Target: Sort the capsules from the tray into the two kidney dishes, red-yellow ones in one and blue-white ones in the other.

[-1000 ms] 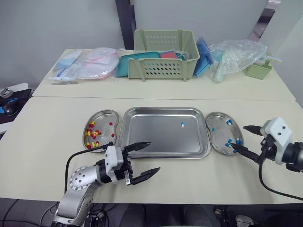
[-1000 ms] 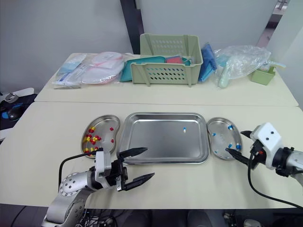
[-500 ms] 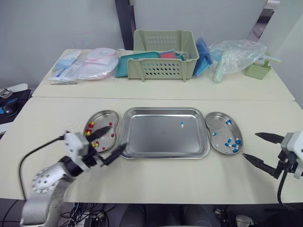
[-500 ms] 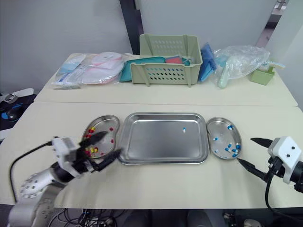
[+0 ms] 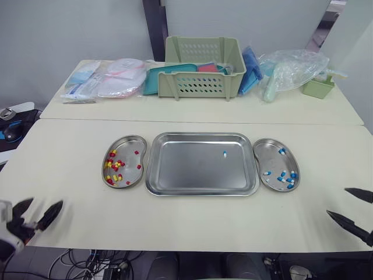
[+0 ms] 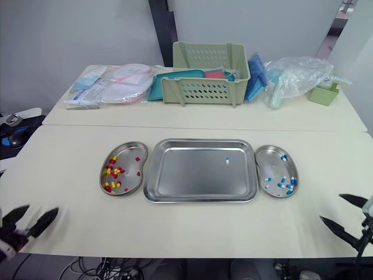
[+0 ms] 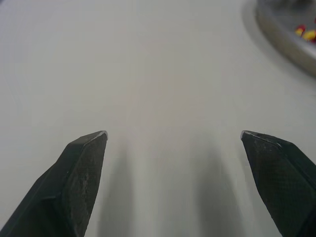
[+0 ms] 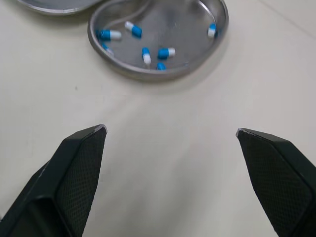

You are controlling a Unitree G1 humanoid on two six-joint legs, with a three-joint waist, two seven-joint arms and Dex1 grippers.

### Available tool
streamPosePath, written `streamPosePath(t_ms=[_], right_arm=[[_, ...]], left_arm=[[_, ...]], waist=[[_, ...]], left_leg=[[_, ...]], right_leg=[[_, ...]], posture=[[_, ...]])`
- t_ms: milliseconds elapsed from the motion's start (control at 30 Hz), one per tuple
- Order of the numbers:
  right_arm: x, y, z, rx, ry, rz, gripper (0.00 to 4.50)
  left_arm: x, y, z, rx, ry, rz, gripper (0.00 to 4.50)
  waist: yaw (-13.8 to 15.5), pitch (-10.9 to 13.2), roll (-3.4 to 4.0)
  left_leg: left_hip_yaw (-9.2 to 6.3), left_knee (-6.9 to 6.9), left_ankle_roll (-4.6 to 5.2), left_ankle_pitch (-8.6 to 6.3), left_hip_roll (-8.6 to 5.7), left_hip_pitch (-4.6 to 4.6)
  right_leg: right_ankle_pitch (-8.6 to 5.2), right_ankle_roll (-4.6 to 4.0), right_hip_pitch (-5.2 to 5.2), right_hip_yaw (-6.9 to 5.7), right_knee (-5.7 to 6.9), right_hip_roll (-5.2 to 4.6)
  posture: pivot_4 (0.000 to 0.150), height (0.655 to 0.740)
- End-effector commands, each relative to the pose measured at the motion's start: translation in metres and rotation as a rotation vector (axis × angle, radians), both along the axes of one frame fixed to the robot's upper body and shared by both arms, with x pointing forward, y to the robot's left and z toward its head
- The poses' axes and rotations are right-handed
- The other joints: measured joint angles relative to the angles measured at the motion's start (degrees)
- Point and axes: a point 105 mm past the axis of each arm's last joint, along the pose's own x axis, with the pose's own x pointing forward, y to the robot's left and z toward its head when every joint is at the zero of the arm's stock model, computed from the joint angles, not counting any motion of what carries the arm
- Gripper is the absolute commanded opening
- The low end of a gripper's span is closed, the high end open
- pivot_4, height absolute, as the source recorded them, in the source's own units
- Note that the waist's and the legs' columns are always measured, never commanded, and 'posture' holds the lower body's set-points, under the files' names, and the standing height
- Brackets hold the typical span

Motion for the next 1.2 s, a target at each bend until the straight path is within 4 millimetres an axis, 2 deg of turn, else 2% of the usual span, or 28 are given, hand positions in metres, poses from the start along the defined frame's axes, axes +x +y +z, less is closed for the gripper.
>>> streamPosePath(t_ms=[33, 300, 367, 433, 467, 600, 667, 800, 867, 1033, 1200], right_arm=[[-0.002, -0.006, 0.011, -0.039, -0.045, 0.001, 4.46], [0.007, -0.012, 0.008, -0.050, -0.025, 0.017, 4.46], [0.008, -0.015, 0.007, -0.052, -0.018, 0.013, 4.46], [0.008, -0.019, 0.005, -0.054, -0.005, -0.006, 4.46], [0.008, -0.020, 0.004, -0.057, -0.002, -0.011, 4.46], [0.008, -0.022, 0.003, -0.071, -0.005, -0.011, 4.46], [0.008, -0.022, 0.003, -0.085, -0.015, -0.007, 4.46], [0.005, -0.022, 0.001, -0.106, -0.022, -0.010, 4.46], [0.003, -0.021, 0.001, -0.112, -0.022, -0.006, 4.46], [-0.003, -0.020, 0.002, -0.114, -0.022, -0.006, 4.46], [-0.005, -0.018, 0.002, -0.114, -0.021, -0.014, 4.46]], left_arm=[[-0.007, 0.009, 0.010, 0.052, -0.026, 0.011, 4.50], [-0.015, 0.006, 0.015, 0.069, -0.023, -0.011, 4.50], [-0.020, 0.000, 0.016, 0.098, -0.005, -0.063, 4.50], [-0.023, -0.019, 0.014, 0.104, 0.023, -0.180, 4.50], [-0.021, -0.036, 0.013, 0.103, 0.022, -0.264, 4.50], [-0.003, -0.100, 0.017, 0.087, -0.056, -0.518, 4.50], [0.004, -0.120, 0.021, 0.075, -0.091, -0.584, 4.50], [0.015, -0.185, 0.028, -0.007, -0.173, -0.812, 4.50], [0.025, -0.207, 0.030, -0.047, -0.221, -0.853, 4.50], [0.037, -0.230, 0.036, -0.100, -0.290, -0.864, 4.50], [0.040, -0.239, 0.027, -0.139, -0.288, -0.860, 4.50]], waist=[[0.01, -0.01, -0.01], [-0.02, -0.08, -0.10], [-0.13, -0.10, -0.13], [-0.06, -0.10, -0.14], [-0.03, -0.10, -0.15], [0.36, -0.14, -0.05], [0.45, -0.16, -0.03], [0.17, -0.19, -0.02], [0.17, -0.22, 0.04], [-0.07, -0.29, 0.15], [-0.10, -0.36, 0.27]], left_leg=[[0.00, 0.00, 0.00, 0.00, 0.00, 0.03], [0.03, 0.00, -0.01, 0.00, 0.02, 0.03], [0.04, -0.01, -0.01, 0.00, 0.04, 0.04], [0.06, -0.02, -0.01, 0.00, 0.04, 0.04], [0.06, -0.02, -0.01, 0.00, 0.03, 0.03], [0.12, 0.01, -0.01, 0.00, 0.01, 0.03], [0.09, 0.03, -0.01, 0.00, 0.02, 0.02], [0.11, 0.02, -0.01, 0.00, 0.02, 0.01], [0.14, 0.04, -0.01, 0.00, 0.00, 0.01], [0.10, 0.04, -0.01, 0.00, 0.01, 0.03], [0.14, 0.07, 0.00, 0.00, -0.02, 0.06]], right_leg=[[0.00, 0.00, 0.03, -0.01, 0.01, 0.00], [0.01, 0.00, 0.04, 0.00, 0.02, 0.00], [0.01, 0.00, 0.03, 0.01, 0.02, 0.00], [0.01, 0.00, 0.03, 0.02, 0.01, 0.00], [0.01, 0.00, 0.04, 0.02, 0.01, 0.00], [0.02, 0.01, 0.07, 0.05, 0.00, -0.04], [0.02, 0.02, 0.08, 0.01, 0.01, -0.03], [0.02, 0.02, 0.08, 0.04, -0.01, -0.01], [0.02, 0.02, 0.08, 0.08, -0.02, -0.02], [0.02, 0.02, 0.08, 0.06, 0.01, 0.01], [0.02, 0.03, 0.09, 0.13, 0.01, 0.00]], posture=[[0.150, 0.7400], [0.150, 0.7400], [0.150, 0.7400], [0.150, 0.7400], [0.150, 0.7400], [0.150, 0.7400], [0.150, 0.7400], [0.150, 0.7400], [0.150, 0.7400], [0.150, 0.7400], [0.150, 0.7400]])
